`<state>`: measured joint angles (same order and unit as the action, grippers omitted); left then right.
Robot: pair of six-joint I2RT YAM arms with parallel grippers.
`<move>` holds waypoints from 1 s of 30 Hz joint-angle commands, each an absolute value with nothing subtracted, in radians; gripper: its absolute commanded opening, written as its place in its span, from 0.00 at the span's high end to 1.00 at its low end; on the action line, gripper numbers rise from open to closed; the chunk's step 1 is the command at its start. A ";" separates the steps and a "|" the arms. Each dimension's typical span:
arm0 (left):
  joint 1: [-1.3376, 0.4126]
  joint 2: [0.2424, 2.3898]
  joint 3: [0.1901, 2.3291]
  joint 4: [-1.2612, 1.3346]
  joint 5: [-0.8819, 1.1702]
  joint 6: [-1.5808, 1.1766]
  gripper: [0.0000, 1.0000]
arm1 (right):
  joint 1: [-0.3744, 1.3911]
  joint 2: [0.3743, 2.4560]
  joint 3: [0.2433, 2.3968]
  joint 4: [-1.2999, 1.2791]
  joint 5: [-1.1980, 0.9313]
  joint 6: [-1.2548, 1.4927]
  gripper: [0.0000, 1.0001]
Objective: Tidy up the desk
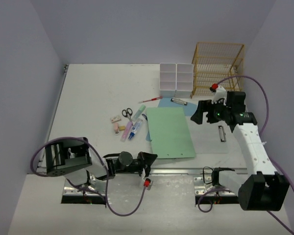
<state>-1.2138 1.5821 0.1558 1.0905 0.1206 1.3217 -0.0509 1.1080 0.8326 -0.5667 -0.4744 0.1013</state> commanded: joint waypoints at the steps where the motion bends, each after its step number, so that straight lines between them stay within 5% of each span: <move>1: -1.235 1.386 0.229 0.921 0.073 1.184 1.00 | -0.055 0.975 0.957 -0.453 -0.507 -0.113 0.01; 7: -1.237 1.228 0.370 0.646 0.086 0.974 1.00 | -0.055 0.801 0.941 -0.477 -0.772 -0.489 0.05; 14: -1.229 1.161 0.417 0.517 0.174 0.896 1.00 | -0.055 0.753 1.117 -1.100 -1.044 -0.922 0.14; 22: -1.197 1.152 0.486 0.434 0.224 0.737 1.00 | -0.055 0.785 1.217 -1.508 -0.954 -1.161 0.19; 30: -1.115 1.184 0.626 0.381 0.255 0.565 1.00 | -0.054 0.752 1.183 -1.506 -0.935 -1.209 0.18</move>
